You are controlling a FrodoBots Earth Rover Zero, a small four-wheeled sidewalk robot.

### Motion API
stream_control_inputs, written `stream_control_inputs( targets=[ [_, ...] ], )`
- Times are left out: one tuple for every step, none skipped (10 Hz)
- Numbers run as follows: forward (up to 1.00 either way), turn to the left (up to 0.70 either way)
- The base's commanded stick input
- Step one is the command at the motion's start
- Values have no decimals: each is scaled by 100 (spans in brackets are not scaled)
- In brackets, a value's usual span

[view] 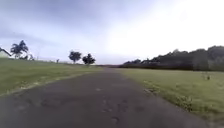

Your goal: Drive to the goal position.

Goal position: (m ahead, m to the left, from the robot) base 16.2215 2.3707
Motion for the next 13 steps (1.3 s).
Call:
stream_control_inputs(
  targets=[
    [100, 0],
    [100, 9],
    [100, 27],
    [100, 27],
    [100, 27],
    [100, 27],
    [100, 27],
    [100, 15],
    [100, 0],
    [100, 0],
    [100, 0],
    [100, 0],
    [100, 0]
  ],
)
